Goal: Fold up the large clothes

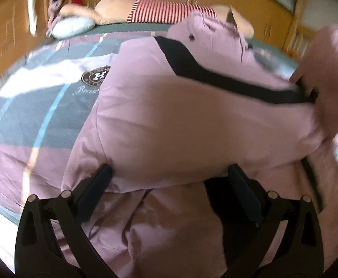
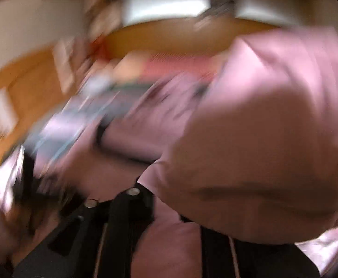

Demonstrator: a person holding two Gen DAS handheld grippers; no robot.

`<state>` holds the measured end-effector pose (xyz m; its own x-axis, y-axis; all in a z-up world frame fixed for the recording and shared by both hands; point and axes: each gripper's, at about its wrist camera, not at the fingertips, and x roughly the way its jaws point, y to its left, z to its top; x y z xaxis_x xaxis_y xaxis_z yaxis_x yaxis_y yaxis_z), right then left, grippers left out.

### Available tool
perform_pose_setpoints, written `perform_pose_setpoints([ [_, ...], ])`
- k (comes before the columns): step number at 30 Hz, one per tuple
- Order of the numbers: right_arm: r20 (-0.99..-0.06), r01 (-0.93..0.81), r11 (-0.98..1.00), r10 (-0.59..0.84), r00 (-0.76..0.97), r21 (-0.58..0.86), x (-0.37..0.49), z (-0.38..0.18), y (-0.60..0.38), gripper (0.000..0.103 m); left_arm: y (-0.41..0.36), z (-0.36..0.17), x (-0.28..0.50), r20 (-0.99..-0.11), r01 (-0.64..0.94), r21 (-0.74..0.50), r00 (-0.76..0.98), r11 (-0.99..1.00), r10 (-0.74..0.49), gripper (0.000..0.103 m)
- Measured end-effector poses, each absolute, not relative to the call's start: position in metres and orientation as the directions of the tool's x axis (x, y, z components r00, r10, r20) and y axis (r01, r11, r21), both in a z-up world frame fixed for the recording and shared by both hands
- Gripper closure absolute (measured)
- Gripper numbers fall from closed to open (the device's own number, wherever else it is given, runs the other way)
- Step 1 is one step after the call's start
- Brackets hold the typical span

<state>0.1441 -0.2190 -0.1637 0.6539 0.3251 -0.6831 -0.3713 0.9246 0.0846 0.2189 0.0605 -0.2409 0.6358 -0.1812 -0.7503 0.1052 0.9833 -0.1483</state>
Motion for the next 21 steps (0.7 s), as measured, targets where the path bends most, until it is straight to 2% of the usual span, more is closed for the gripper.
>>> perform_pose_setpoints([
  [2,-0.772,-0.462,0.887,0.279,0.571,-0.021,0.137,-0.191,-0.181,0.043,0.07,-0.238,0.218,-0.731,0.081,-0.24,0.641,0.967,-0.236,0.002],
  [4,-0.792,-0.523,0.841,0.224,0.568,-0.138,0.121,-0.208,-0.156,0.041,0.082,-0.235,0.219,-0.702,0.054,-0.352,0.645,0.934,-0.302,0.002],
  [6,-0.804,-0.582,0.797,0.238,0.546,-0.159,0.118,-0.209,-0.145,0.038,0.087,-0.233,0.218,-0.68,0.043,-0.406,0.654,0.913,-0.332,0.002],
  [8,-0.801,-0.642,0.752,0.29,0.523,-0.148,0.102,-0.2,-0.143,0.026,0.087,-0.234,0.22,-0.691,0.034,-0.404,0.643,0.914,-0.329,0.002],
  [13,-0.755,-0.613,0.784,0.342,0.56,-0.099,0.112,-0.182,-0.159,0.02,0.094,-0.233,0.217,-0.671,0.032,-0.474,0.634,0.88,-0.385,0.002],
  [19,-0.706,-0.346,0.937,0.268,0.655,0.034,0.132,-0.174,-0.213,0.02,0.123,-0.235,0.214,-0.547,-0.005,-0.702,0.644,0.712,-0.534,0.002],
  [21,-0.71,-0.271,0.961,0.226,0.667,0.051,0.143,-0.178,-0.224,0.02,0.124,-0.234,0.215,-0.536,-0.005,-0.722,0.637,0.692,-0.554,0.002],
])
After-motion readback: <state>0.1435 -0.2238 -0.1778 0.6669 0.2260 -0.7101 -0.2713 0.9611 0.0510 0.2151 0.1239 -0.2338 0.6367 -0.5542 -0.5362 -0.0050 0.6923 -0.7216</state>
